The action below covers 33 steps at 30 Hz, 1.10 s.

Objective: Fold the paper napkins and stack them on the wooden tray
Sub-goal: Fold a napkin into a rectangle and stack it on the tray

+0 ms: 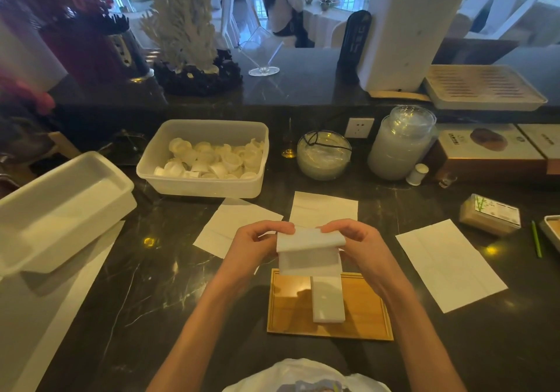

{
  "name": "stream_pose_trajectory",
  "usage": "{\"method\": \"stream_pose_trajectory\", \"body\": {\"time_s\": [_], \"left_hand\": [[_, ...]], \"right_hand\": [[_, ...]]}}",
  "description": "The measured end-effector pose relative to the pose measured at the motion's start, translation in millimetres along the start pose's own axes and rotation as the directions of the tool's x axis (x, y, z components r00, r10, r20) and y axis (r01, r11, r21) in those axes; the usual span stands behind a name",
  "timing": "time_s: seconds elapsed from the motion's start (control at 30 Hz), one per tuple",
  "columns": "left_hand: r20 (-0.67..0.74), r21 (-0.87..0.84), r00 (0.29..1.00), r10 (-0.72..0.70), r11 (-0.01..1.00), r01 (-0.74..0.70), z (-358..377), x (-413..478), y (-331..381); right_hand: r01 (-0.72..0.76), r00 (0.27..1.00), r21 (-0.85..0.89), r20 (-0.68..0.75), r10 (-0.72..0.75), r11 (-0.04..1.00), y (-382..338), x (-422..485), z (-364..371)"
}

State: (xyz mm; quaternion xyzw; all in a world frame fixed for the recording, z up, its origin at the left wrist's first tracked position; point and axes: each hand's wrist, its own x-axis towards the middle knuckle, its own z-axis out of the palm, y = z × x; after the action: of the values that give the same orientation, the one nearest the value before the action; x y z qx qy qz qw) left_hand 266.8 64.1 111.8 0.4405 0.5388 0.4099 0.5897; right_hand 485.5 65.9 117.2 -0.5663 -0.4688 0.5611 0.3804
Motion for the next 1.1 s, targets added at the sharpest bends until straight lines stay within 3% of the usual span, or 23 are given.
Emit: {"method": "stream_pose_trajectory", "body": {"time_s": [0.13, 0.27, 0.4, 0.6, 1.1], "left_hand": [[-0.007, -0.072, 0.999, -0.041, 0.997, 0.041, 1, -2, 3], [0.074, -0.147, 0.989, -0.130, 0.979, 0.139, 0, -6, 5], [0.141, -0.184, 0.981, -0.130, 0.971, 0.155, -1, -7, 1], [0.084, -0.146, 0.992, -0.089, 0.984, 0.100, -2, -5, -6], [-0.014, -0.057, 0.999, -0.051, 0.997, 0.050, -5, -1, -12]], "right_hand": [[0.049, 0.999, -0.034, -0.019, -0.050, 0.998, -5, 0, 2], [0.094, 0.994, -0.054, -0.055, -0.097, 0.994, -7, 0, 2], [0.133, 0.989, -0.039, -0.066, -0.136, 0.990, -8, 2, 1], [0.068, 0.997, -0.021, 0.034, -0.067, 0.997, -8, 3, -1], [0.060, 0.996, -0.065, -0.055, -0.064, 0.996, 2, 6, -1]]}}
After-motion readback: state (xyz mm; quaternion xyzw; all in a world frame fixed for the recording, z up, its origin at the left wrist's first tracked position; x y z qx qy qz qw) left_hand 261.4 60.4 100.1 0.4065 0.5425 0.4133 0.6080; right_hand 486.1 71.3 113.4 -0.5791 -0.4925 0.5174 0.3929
